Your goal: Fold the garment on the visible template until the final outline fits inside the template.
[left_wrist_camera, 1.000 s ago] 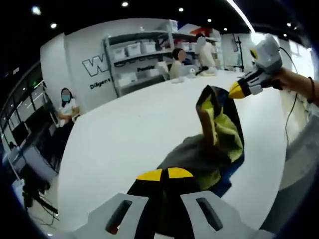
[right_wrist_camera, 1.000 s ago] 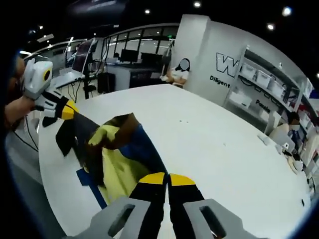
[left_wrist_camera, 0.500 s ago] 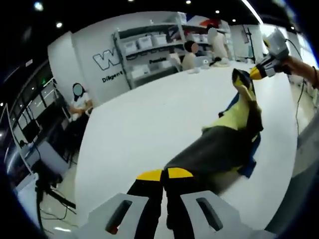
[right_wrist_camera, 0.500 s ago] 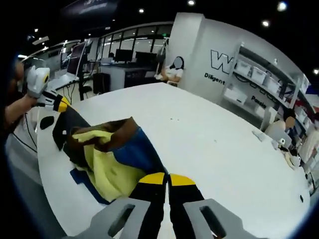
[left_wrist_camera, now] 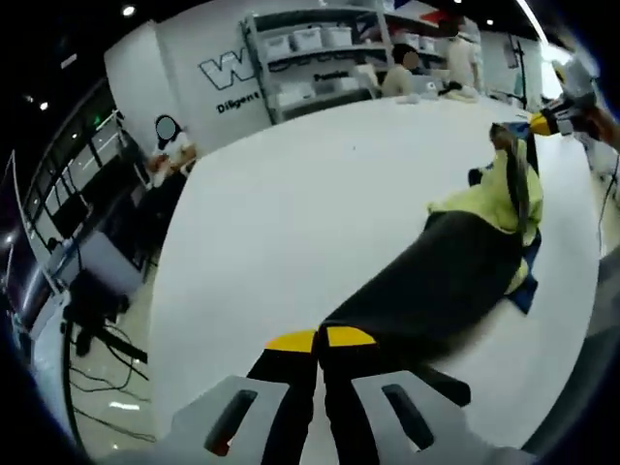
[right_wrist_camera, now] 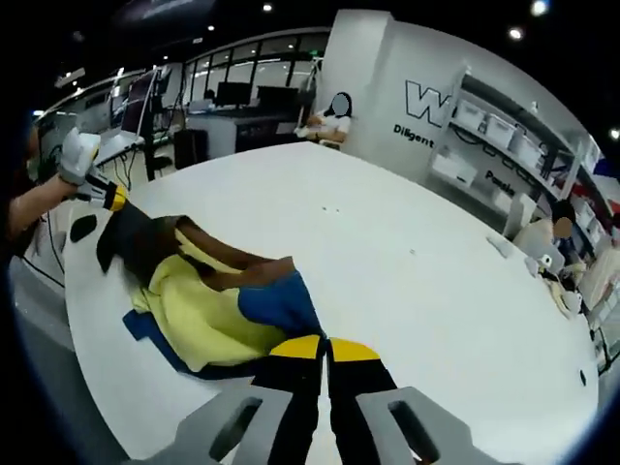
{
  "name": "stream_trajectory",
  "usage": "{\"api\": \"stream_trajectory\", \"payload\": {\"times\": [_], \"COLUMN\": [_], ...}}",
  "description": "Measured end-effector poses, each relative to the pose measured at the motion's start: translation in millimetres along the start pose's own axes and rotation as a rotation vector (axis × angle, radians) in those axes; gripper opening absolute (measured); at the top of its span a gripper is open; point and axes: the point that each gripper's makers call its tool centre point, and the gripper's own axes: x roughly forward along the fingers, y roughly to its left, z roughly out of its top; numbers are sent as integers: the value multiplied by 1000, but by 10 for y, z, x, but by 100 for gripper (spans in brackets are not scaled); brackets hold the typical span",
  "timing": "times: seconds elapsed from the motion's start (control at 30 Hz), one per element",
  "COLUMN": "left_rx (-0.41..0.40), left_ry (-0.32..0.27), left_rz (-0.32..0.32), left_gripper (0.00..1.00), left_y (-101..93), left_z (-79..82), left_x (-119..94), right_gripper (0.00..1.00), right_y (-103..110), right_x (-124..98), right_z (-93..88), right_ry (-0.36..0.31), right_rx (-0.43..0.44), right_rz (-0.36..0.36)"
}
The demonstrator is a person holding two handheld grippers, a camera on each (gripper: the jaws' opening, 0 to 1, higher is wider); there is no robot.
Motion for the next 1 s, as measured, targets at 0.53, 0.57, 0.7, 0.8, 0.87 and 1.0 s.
{"api": "stream_trajectory", "payload": {"times": [0.53,0.57,0.7,0.8,0.87,1.0], "left_rx": [-1,8,9,-25,18,18], "left_ry": [-220,-236,-224,-164,-196,-153], "left_rz": [-201,-227,-355,-400,-408,-479], "left_gripper": [40,42,45,45,44,43], "left_y": [-541,-611,-927,-1062,-1136,-1290], "left_z": [477,524,584,621,719,724], "left_x": [-228,-225,-133,-29,7,90], "right_gripper": [0,0,0,0,0,0], "right_y": [114,129,174,213,216,224], "right_x": [-21,-19,-22,-16,-8,0], "right_z": [8,29,69,104,111,104], "right_ry": [-25,-35,-45,-64,-73,-76], "right_rx": [27,26,26,40,59,73], "right_rz": [44,50,60,83,88,96]}}
